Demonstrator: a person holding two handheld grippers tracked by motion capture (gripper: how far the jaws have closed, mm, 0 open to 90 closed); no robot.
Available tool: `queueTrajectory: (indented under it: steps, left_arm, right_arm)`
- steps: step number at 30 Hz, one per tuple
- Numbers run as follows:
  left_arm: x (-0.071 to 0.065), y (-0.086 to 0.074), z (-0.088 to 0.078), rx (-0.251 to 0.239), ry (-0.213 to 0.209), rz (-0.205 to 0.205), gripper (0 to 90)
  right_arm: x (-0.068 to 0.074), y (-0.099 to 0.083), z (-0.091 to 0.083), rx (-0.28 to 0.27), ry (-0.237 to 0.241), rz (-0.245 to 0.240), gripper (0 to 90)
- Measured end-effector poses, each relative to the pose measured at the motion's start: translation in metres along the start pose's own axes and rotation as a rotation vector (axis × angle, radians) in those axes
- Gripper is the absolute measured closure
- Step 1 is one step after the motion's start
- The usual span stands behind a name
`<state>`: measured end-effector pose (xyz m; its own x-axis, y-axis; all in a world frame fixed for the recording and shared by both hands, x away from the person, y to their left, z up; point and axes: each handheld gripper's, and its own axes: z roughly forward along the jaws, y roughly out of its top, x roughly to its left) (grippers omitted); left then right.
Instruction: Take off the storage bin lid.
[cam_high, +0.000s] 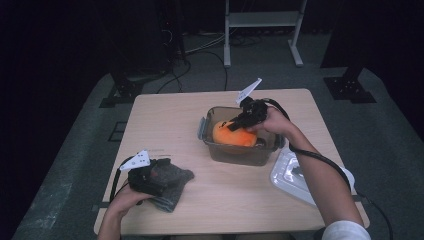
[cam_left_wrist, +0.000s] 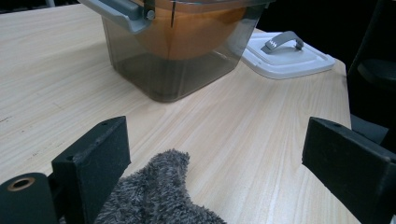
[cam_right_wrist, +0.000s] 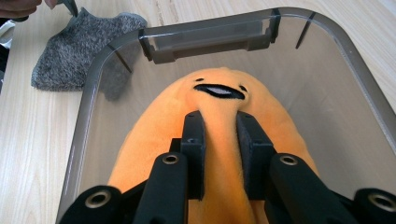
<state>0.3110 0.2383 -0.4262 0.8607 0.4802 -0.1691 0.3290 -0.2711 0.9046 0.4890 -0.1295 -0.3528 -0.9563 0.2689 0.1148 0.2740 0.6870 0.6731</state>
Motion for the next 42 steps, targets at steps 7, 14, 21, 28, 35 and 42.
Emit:
queueTrajectory:
  steps: [7,14,21,28,35,42]
  left_arm:
    - [0.0,0.0,0.0,0.0,0.002,-0.001,6.8]
    - [0.0,0.0,-0.001,0.0,0.002,0.0,6.8]
    - [0.0,0.0,0.0,0.001,0.0,0.003,6.8]
    - [-0.001,0.001,0.001,0.002,-0.001,0.001,6.8]
    - [-0.001,0.001,0.002,0.004,-0.003,0.006,6.8]
    - [-0.001,0.001,0.001,0.004,-0.004,0.007,6.8]
  right_arm:
    - [0.001,0.0,0.001,0.005,0.003,0.002,72.4]
    - [0.001,0.0,0.001,0.007,-0.005,0.0,68.7]
    - [0.003,0.001,0.002,0.016,-0.004,0.002,63.6]
    - [0.004,-0.001,0.004,0.039,-0.002,0.005,61.8]
    - [0.006,0.004,-0.004,-0.005,0.013,0.008,64.1]
    - [0.009,0.003,-0.011,-0.028,0.028,0.015,62.4]
